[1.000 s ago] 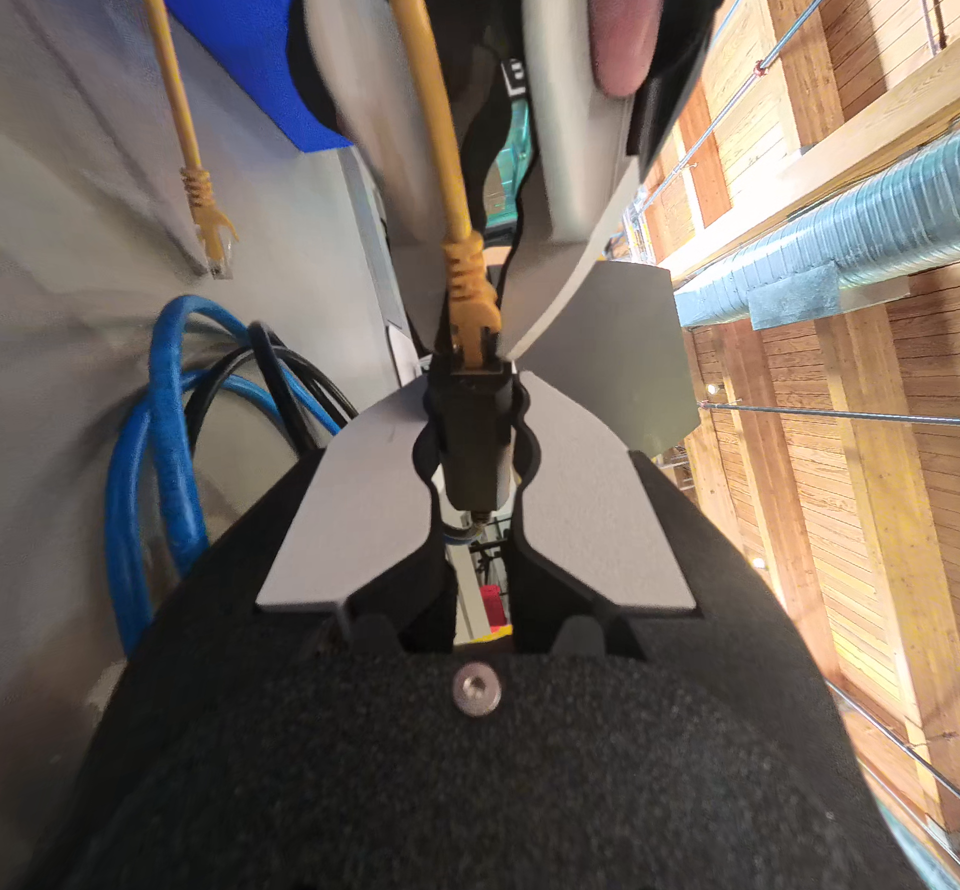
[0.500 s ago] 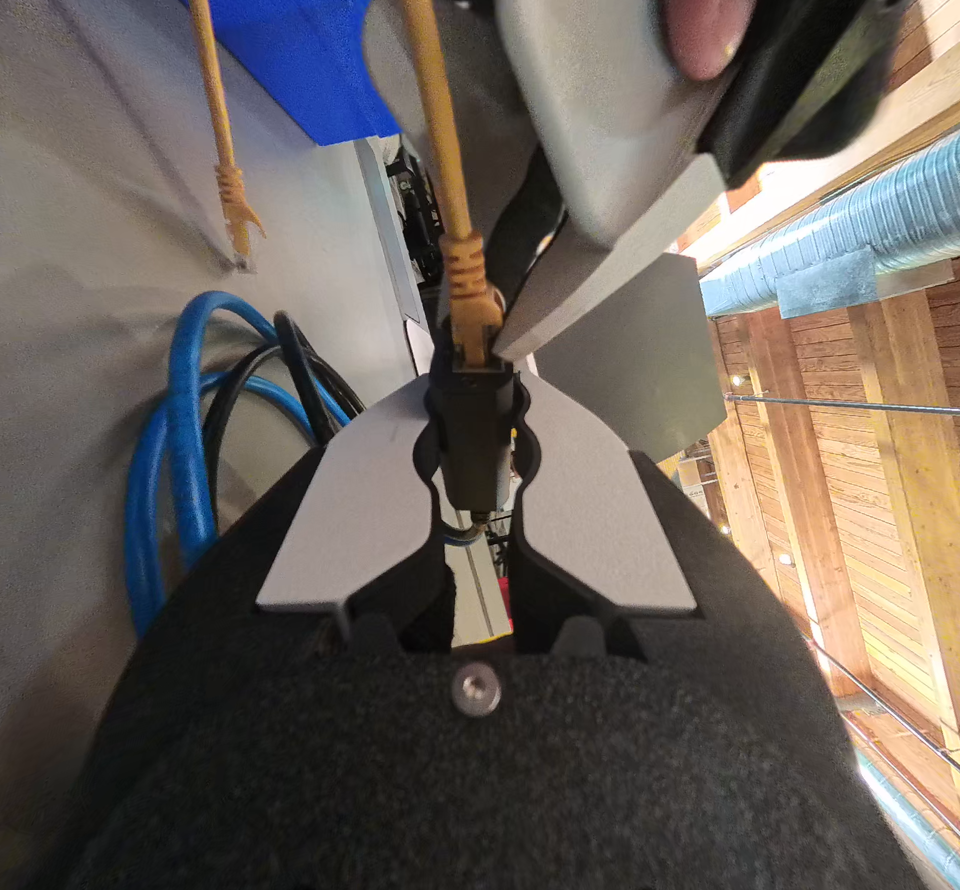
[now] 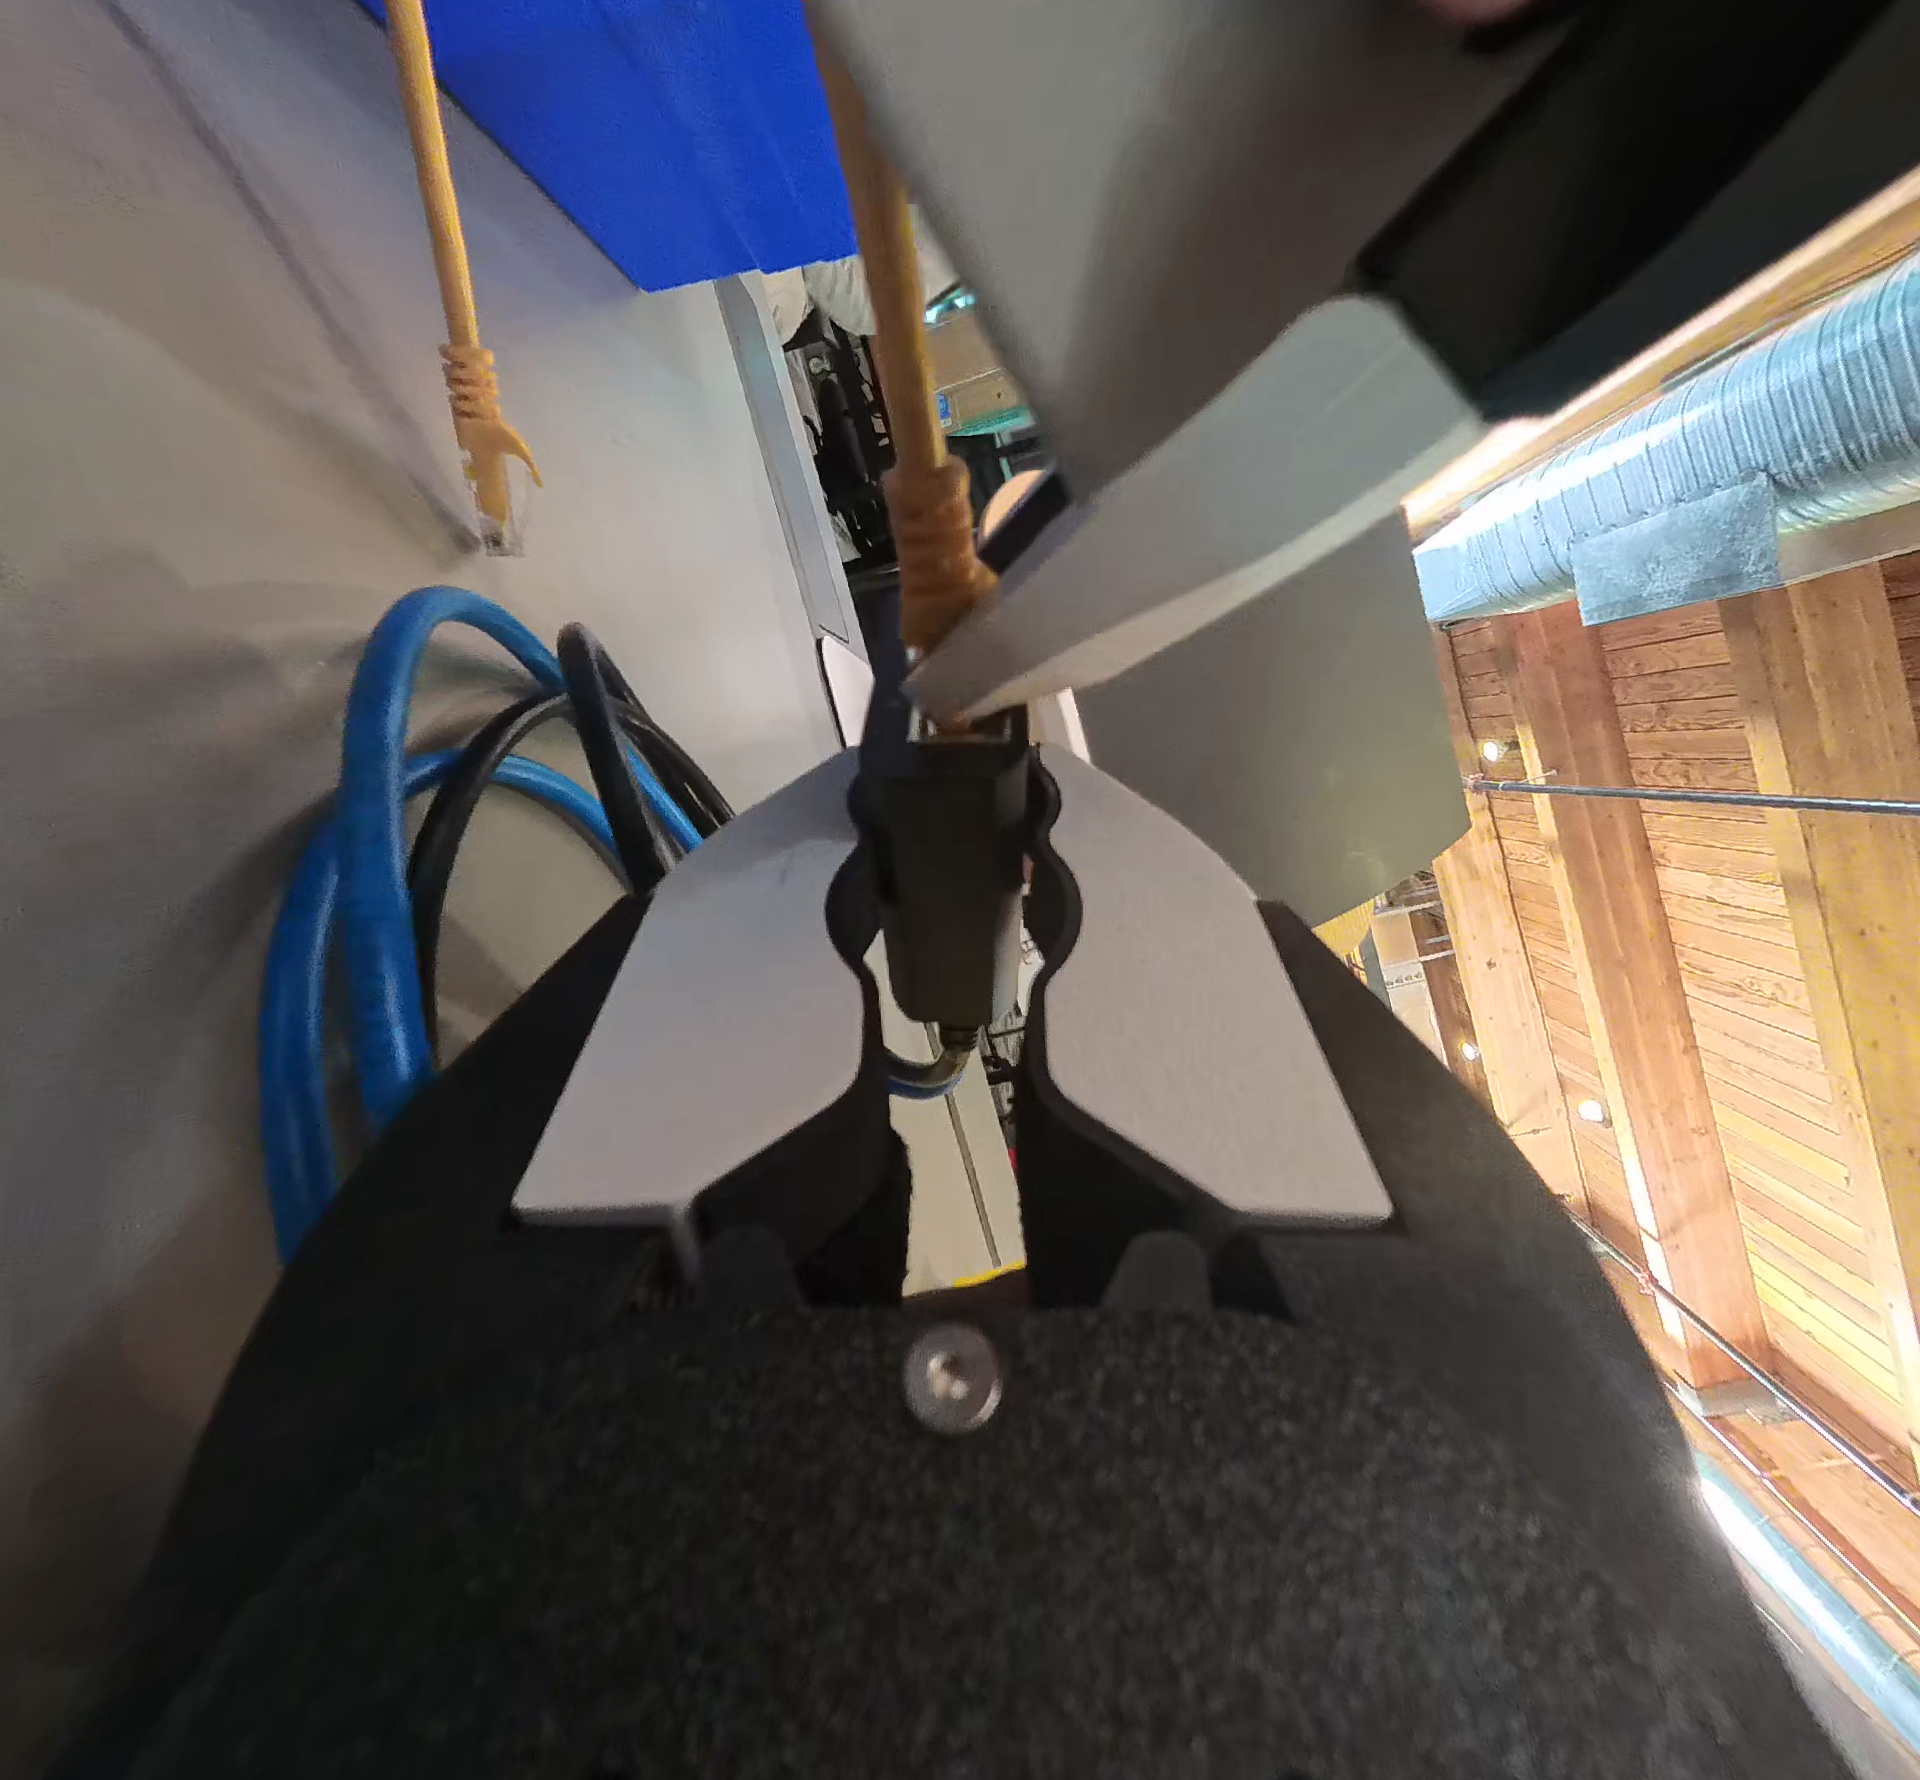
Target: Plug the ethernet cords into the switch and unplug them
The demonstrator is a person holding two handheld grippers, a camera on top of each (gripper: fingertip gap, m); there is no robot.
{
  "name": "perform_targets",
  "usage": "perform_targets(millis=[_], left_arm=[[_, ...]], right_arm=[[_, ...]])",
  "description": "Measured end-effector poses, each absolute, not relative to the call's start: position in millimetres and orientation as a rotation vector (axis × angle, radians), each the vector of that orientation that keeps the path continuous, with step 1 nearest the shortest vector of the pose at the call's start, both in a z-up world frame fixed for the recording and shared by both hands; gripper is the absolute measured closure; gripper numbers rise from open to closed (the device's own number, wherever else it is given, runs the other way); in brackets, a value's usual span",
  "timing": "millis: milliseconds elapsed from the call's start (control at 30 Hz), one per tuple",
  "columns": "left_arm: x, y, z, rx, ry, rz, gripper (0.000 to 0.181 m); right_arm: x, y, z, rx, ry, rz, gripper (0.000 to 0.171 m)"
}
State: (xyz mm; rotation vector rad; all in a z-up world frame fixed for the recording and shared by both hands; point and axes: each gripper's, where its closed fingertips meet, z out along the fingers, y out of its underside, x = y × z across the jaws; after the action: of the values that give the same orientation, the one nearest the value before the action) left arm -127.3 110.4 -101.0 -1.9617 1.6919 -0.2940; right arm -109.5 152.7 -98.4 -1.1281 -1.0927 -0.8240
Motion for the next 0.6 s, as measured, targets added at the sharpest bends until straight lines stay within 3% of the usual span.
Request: perform_targets(millis=[100,400,467,600], left_arm=[[-125,108,-106,-1.955,1.7,-0.303,0.168],[-129,110,-109,-1.978,1.733,-0.156,0.169],[-130,102,-103,-2.007,1.729,-0.222,0.169],[-140,105,-89,-1.966,1.687,-0.158,0.169]], right_arm=[[-109,154,-101,-1.144,-1.098,-0.822,0.147],[-108,159,-105,-1.154,-1.11,-0.846,0.147],[-78,179,-128,-1.325,-1.127,-0.919,0.146],[-76,174,-105,-1.251,-1.025,-0.841,0.146]])
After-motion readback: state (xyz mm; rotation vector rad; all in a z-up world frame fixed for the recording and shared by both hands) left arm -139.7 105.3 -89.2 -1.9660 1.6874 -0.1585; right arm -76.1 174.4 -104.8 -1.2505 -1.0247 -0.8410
